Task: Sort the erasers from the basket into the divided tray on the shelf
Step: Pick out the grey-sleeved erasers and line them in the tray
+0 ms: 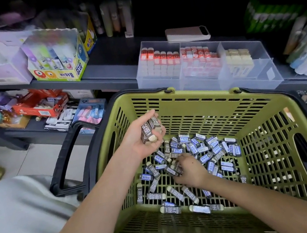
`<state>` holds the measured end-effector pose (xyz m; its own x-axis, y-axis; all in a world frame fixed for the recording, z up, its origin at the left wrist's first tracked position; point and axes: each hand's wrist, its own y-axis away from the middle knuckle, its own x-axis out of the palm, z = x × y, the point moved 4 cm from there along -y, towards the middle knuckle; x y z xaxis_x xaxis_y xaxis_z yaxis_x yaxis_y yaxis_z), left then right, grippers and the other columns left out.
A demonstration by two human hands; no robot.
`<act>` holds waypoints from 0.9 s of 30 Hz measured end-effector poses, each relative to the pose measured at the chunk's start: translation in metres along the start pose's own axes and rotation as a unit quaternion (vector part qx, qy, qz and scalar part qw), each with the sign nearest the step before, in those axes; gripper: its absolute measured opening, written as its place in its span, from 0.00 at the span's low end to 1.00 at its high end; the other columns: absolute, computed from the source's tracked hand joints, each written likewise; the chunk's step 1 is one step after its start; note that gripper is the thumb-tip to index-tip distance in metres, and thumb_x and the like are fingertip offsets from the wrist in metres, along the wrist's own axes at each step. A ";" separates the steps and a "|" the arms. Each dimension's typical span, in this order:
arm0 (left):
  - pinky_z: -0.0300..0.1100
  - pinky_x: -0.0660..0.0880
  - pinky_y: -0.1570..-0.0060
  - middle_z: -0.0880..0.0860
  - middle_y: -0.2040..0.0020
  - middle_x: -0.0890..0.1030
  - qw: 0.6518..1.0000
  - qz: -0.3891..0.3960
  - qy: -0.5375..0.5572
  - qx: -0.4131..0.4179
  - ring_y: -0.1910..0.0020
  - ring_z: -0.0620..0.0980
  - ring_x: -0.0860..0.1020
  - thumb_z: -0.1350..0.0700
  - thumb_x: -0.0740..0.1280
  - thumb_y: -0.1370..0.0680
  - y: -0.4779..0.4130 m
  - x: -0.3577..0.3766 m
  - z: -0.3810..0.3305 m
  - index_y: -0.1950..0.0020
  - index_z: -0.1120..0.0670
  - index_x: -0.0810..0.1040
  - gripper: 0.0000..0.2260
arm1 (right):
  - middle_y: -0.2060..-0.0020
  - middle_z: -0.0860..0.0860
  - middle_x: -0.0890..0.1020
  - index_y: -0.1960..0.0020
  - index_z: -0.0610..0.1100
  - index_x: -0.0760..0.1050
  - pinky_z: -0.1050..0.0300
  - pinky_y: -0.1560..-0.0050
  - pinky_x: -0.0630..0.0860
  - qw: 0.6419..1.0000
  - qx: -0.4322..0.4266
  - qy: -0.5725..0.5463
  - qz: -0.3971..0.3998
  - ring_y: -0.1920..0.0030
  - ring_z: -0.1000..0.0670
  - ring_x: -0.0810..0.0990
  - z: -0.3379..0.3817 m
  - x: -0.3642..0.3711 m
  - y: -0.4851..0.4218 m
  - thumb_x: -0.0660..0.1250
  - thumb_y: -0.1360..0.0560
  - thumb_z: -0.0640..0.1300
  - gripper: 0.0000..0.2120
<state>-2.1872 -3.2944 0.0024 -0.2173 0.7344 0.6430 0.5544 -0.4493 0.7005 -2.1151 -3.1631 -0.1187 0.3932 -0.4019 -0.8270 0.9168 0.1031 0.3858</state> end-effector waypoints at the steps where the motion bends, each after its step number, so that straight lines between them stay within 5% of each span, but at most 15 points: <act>1: 0.33 0.70 0.79 0.55 0.63 0.78 1.000 0.009 0.007 0.004 0.69 0.49 0.76 0.57 0.73 0.34 -0.001 0.000 0.000 0.60 0.58 0.79 0.07 | 0.57 0.49 0.70 0.58 0.43 0.70 0.61 0.61 0.67 0.999 0.010 -0.034 -0.012 0.54 0.50 0.72 0.002 -0.010 0.003 0.71 0.32 0.50 0.14; 7: 0.53 0.81 0.62 0.59 0.60 0.81 0.999 0.006 -0.022 0.037 0.65 0.55 0.82 0.57 0.75 0.34 -0.008 -0.003 -0.003 0.57 0.59 0.83 0.09 | 0.74 0.56 0.72 0.63 0.48 0.74 0.66 0.73 0.63 0.959 0.031 -0.247 -0.139 0.75 0.58 0.66 0.020 -0.116 0.028 0.74 0.34 0.49 0.10; 12: 0.63 0.78 0.55 0.66 0.47 0.81 0.997 0.069 -0.038 0.014 0.50 0.64 0.82 0.57 0.75 0.34 -0.006 0.019 0.002 0.41 0.61 0.76 0.23 | 0.63 0.53 0.83 0.56 0.47 0.80 0.67 0.69 0.71 0.939 -0.014 -0.280 -0.199 0.69 0.58 0.77 0.055 -0.189 0.033 0.74 0.34 0.49 0.10; 18: 0.48 0.80 0.64 0.60 0.55 0.83 0.992 0.090 -0.083 0.043 0.60 0.56 0.83 0.59 0.73 0.35 -0.003 0.041 -0.003 0.39 0.59 0.75 0.25 | 0.56 0.54 0.73 0.44 0.51 0.76 0.61 0.58 0.66 0.975 -0.060 -0.114 -0.181 0.56 0.56 0.72 0.087 -0.200 0.029 0.74 0.34 0.51 0.20; 24: 0.51 0.81 0.64 0.63 0.54 0.83 0.991 0.104 -0.073 0.045 0.59 0.59 0.84 0.60 0.71 0.33 -0.003 0.051 -0.018 0.44 0.62 0.76 0.18 | 0.45 0.52 0.79 0.36 0.49 0.74 0.53 0.40 0.73 0.974 -0.092 -0.182 -0.097 0.45 0.53 0.77 0.083 -0.222 0.028 0.68 0.26 0.40 0.20; 27: 0.49 0.81 0.67 0.63 0.57 0.84 0.991 0.104 -0.067 0.044 0.61 0.58 0.84 0.60 0.72 0.34 -0.003 0.058 -0.025 0.47 0.61 0.77 0.17 | 0.48 0.58 0.82 0.37 0.51 0.75 0.52 0.41 0.76 0.967 -0.100 -0.209 -0.111 0.48 0.57 0.79 0.081 -0.237 0.031 0.67 0.25 0.39 0.17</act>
<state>-2.2210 -3.2635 0.0453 0.0139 0.6939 0.7199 0.6449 -0.5564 0.5239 -2.1859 -3.1384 0.1228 0.1620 -0.7620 -0.6269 0.9868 0.1302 0.0966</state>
